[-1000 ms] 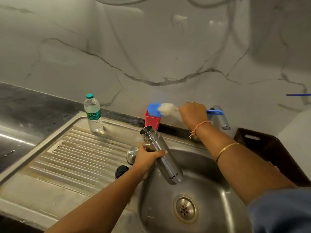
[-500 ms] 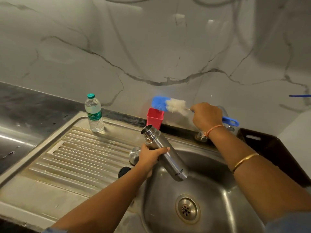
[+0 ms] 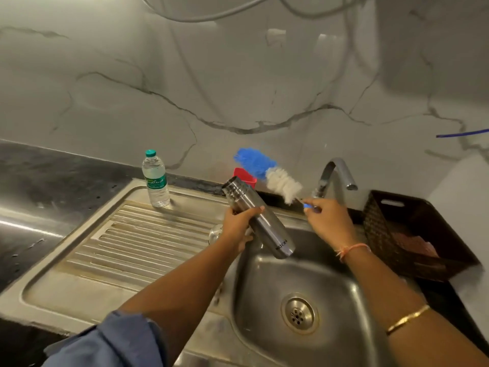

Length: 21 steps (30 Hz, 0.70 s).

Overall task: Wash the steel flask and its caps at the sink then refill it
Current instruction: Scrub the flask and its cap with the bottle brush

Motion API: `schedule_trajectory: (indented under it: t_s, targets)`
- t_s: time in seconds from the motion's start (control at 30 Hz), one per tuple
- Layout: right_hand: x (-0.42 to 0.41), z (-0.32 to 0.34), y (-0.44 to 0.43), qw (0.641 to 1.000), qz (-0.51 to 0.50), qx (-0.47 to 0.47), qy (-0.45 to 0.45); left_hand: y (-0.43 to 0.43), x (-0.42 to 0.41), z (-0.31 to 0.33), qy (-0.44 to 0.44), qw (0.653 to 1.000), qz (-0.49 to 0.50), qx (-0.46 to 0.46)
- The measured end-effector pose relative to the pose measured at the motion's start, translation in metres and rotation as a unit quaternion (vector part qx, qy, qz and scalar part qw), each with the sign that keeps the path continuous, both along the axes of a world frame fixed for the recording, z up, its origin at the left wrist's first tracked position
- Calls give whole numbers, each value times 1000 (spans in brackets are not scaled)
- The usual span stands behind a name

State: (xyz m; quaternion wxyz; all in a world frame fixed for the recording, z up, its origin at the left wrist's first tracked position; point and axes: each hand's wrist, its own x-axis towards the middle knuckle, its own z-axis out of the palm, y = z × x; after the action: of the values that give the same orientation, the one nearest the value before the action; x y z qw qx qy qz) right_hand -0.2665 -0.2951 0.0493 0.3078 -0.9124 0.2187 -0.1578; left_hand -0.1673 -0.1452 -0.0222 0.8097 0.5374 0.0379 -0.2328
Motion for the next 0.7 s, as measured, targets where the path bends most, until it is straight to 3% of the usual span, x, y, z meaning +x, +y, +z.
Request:
schedule_trajectory:
  t_s: [0.13, 0.3, 0.4, 0.57, 0.7]
  targets:
    - [-26, -12, 7, 1000, 9, 11, 20, -2, 0, 11, -28, 1000, -11, 7]
    - [-65, -27, -20, 992, -21, 0, 123, -5, -2, 23, -53, 998, -12, -28]
    - [-74, -22, -26, 994, -10, 11, 109, -12, -6, 22, -54, 998, -10, -33]
    - [-67, -2, -18, 999, 20, 44, 14, -30, -26, 19, -112, 991, -61, 32]
    - [-81, -16, -39, 997, -10, 32, 64, -32, -25, 25, -118, 991, -70, -7]
